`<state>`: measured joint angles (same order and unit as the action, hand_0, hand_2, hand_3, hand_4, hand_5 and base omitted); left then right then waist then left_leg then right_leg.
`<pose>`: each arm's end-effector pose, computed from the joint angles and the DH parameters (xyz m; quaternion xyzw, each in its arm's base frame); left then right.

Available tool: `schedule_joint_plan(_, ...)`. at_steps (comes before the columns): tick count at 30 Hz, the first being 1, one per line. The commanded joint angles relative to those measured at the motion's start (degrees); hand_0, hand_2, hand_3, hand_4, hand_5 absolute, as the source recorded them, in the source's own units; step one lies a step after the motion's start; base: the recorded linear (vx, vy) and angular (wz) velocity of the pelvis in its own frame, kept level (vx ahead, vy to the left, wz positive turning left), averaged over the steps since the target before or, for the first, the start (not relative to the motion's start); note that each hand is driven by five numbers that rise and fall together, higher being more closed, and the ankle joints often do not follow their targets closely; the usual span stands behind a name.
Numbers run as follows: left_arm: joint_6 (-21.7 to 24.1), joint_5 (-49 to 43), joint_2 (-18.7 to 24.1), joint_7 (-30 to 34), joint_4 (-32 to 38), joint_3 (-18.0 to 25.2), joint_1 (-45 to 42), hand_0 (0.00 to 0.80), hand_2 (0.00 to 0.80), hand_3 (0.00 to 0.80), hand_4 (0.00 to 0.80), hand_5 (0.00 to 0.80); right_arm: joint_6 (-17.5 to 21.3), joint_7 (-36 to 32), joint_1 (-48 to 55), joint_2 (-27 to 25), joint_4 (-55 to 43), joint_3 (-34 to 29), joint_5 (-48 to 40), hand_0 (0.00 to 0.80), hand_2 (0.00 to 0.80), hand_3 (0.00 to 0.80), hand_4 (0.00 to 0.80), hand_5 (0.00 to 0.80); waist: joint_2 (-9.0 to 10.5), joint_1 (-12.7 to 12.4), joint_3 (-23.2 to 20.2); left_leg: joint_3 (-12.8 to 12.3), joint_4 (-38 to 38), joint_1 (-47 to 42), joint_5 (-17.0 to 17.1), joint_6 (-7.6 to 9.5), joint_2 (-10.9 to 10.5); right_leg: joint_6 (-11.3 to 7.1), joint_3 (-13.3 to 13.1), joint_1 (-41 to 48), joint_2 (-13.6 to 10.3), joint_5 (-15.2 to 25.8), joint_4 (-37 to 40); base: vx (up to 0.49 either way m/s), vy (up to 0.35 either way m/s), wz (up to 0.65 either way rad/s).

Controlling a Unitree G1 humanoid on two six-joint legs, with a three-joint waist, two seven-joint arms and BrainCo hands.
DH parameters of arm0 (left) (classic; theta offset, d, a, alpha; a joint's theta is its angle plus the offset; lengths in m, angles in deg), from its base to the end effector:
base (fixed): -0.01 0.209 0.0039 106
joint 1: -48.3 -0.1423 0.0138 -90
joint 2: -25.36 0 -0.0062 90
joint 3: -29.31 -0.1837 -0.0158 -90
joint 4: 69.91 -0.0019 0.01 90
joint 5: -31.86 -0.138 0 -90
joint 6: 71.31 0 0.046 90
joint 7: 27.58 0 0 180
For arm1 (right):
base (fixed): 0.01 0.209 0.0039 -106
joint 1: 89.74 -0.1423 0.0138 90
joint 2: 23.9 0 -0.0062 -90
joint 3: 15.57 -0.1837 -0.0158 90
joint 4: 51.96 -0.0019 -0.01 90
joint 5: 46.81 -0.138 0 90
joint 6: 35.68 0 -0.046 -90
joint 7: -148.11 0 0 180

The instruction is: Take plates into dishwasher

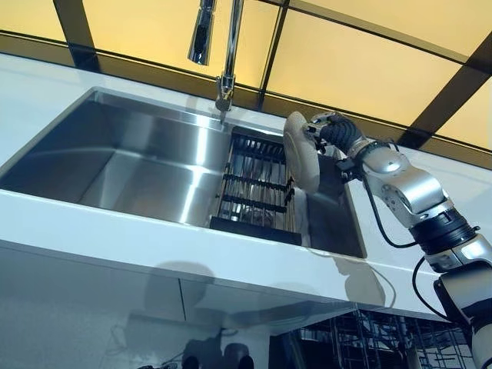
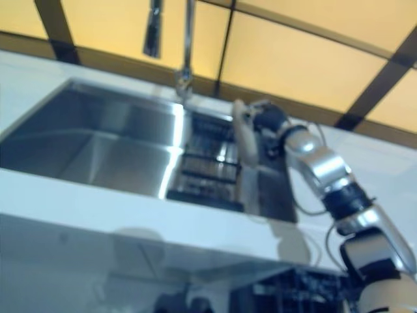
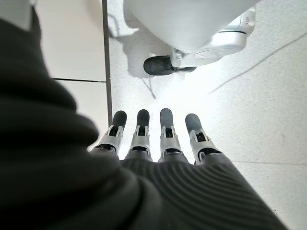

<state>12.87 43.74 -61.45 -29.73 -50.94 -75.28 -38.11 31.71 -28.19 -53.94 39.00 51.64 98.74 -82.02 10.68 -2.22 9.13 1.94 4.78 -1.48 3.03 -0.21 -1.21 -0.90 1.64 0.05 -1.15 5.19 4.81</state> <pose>0.0874 0.2504 -0.1056 0.1369 0.5957 0.0728 0.7881 0.3211 -0.1864 0.2369 -0.1754 -0.0530 0.0969 0.9783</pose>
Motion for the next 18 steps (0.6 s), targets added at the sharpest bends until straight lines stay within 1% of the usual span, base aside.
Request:
schedule_joint_plan(1, 0.57, -2.82, 0.24, 0.42, -3.85, -1.85, 1.20, 0.000, 0.000, 0.000, 0.000, 0.000, 4.60, 2.22, -3.33, 0.19, 2.67, -4.59, -3.47, 0.800, 0.800, 0.800, 0.800, 0.800, -2.05, 0.23, -1.48, -2.79, 0.22, -1.57, -5.85, 4.54, -1.53, -2.62, -1.54, 0.64, 1.63, -1.49, -0.46, 0.018, -0.004, -0.03)
schedule_joint_plan(9, 0.73, -3.28, 0.41, 0.82, -4.26, -2.03, 0.71, 0.000, 0.000, 0.000, 0.000, 0.000, 5.09, 1.75, -3.72, -1.11, 5.66, -5.12, -6.17, 0.800, 0.800, 0.800, 0.800, 0.800, -2.21, 0.47, -2.00, -3.29, 0.22, -2.16, -5.96, 4.56, -1.49, -2.66, -1.79, 0.95, 1.76, -1.49, -0.58, 0.016, -0.003, -0.05)
schedule_joint_plan(12, 0.79, -3.22, 0.52, 0.86, -4.24, -2.23, 0.61, 0.000, 0.000, 0.000, 0.000, 0.000, 5.66, 1.50, -4.48, -2.26, 7.35, -5.15, -7.10, 0.800, 0.800, 0.800, 0.800, 0.800, -2.17, 0.62, -2.14, -3.46, 0.22, -2.31, -6.04, 4.54, -1.47, -2.73, -2.05, 0.96, 1.88, -1.49, -0.71, 0.009, -0.002, -0.08)
schedule_joint_plan(18, 0.39, -3.49, 0.89, 1.43, -4.17, -2.44, 0.60, 0.000, 0.000, 0.000, 0.000, 0.000, 5.57, 1.24, -6.23, -4.62, 9.29, -5.03, -9.05, 0.800, 0.800, 0.800, 0.800, 0.800, -2.12, 0.94, -2.43, -3.70, 0.22, -2.47, -5.99, 4.53, -1.44, -2.81, -2.46, 0.93, 2.05, -1.48, -0.99, 0.004, 0.000, -0.02)
